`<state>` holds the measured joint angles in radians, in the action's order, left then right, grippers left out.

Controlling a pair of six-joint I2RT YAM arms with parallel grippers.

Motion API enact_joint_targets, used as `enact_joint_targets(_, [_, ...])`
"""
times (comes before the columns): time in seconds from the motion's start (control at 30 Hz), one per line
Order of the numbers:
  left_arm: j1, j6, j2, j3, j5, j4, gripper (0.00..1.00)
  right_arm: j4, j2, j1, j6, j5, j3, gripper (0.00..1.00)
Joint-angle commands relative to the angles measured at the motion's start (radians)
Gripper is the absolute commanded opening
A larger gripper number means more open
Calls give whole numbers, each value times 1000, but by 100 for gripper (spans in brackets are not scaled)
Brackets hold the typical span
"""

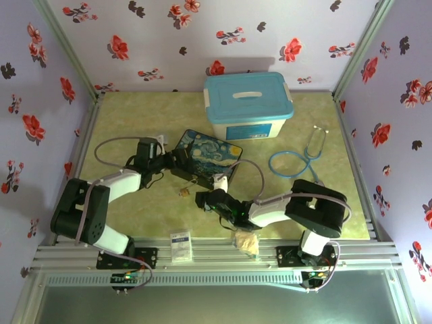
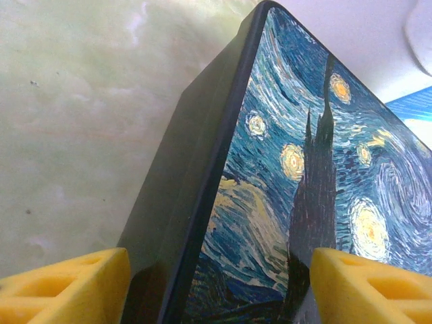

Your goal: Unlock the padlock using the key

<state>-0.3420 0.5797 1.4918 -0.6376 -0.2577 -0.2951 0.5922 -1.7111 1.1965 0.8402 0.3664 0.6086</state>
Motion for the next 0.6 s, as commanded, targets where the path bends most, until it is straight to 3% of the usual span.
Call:
enact_joint_targets(0.0, [-9,28,-39,24,19,33,71,57,-38,-1,54,11,30,49])
enact_joint_targets(0.3, [31,0,-143,-1,32,151,77,68,-152,1,64,16,126,56])
enact_joint_targets(0.43, [48,2,-195,12,32,187,78,-142,-196,3,105,86,239,56])
enact_joint_targets(0.57, [69,9,-248,49,33,197,79,-212,-214,3,118,110,283,57])
